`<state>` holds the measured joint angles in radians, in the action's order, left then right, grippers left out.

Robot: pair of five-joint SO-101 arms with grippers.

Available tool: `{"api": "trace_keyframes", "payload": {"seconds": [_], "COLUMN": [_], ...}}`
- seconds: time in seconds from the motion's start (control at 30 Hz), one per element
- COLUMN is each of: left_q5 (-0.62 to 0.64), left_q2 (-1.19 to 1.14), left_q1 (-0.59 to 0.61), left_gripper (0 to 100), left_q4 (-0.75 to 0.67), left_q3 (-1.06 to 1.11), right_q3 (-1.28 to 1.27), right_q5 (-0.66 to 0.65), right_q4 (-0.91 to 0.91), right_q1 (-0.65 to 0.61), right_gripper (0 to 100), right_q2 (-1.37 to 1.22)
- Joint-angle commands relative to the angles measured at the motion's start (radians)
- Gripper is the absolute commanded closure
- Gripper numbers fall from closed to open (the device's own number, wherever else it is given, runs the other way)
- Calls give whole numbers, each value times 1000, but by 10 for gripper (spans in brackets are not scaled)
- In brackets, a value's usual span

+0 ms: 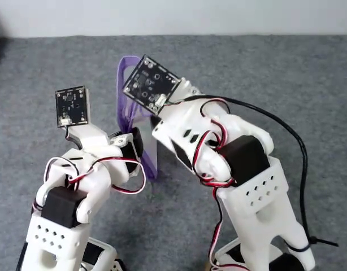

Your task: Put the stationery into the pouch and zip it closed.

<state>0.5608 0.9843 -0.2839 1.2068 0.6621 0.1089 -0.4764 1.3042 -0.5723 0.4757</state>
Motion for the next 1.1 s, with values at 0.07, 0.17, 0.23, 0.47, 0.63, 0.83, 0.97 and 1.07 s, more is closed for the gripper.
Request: {"api": "trace_keyframes", "payload": {"seconds": [0.07,0.17,0.23,0.47,0.63,0.83,0.97,1.07], "left_q5": [6,6,6,6,6,6,6,8], "left_q2": [12,12,12,12,12,12,12,12], "left_q1": [3,2,2,2,2,2,2,2], "left_gripper": [990,990,990,991,991,991,991,991], "left_q4": [2,2,2,2,2,2,0,0], "left_q3": [-45,-45,-45,-41,-38,-38,-38,-38], "right_q3": [51,48,52,52,54,54,54,54], "right_q5": [-86,-127,-146,-149,-160,-189,-190,-187], "right_q4": [-157,-232,-277,-421,-486,-604,-690,-751], "right_q1": [67,67,82,157,173,203,243,265], "right_gripper": [991,991,991,991,991,991,991,991], "right_q2": [5,-8,-42,-147,-182,-269,-348,-400]}}
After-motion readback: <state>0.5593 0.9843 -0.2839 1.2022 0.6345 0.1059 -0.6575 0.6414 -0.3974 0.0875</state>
